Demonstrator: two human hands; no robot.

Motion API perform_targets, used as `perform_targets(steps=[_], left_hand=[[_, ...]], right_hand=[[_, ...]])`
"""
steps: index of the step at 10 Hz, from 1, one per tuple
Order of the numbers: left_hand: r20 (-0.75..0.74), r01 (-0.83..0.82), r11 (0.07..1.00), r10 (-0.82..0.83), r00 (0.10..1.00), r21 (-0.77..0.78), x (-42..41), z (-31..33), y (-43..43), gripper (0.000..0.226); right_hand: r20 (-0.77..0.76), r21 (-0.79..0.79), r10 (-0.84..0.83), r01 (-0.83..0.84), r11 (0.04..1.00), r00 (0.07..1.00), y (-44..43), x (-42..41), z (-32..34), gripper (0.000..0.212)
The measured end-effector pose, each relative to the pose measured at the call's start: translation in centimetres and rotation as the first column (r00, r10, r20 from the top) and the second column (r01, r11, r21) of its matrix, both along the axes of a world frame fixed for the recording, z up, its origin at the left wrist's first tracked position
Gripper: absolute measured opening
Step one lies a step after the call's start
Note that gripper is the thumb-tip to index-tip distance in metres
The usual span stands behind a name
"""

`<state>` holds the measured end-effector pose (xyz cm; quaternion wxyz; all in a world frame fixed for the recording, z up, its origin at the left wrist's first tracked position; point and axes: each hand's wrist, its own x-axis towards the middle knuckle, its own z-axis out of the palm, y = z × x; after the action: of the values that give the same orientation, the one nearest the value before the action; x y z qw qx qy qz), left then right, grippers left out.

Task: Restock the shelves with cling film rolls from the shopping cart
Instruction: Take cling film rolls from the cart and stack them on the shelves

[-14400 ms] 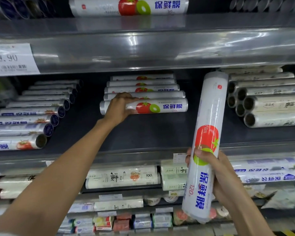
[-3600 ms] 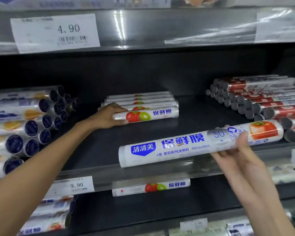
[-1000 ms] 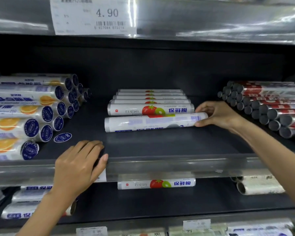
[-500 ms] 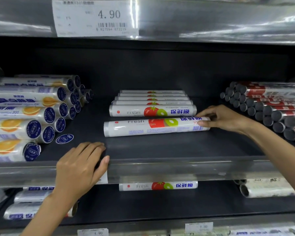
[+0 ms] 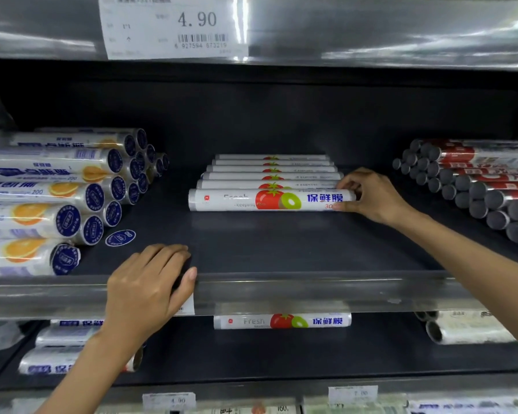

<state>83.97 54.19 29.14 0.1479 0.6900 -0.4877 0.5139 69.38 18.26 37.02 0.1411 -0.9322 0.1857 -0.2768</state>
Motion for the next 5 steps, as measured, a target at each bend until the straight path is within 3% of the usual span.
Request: perform_targets(steps=[5], left_hand=[[-0.025, 0.028, 1.0, -0.028, 0.999, 0.005, -0.01, 0.16, 0.04, 0.043]], right_hand=[[0.027, -0.016, 0.024, -0.024, 1.0, 0.999, 0.05, 0.01, -0.5, 0.045]])
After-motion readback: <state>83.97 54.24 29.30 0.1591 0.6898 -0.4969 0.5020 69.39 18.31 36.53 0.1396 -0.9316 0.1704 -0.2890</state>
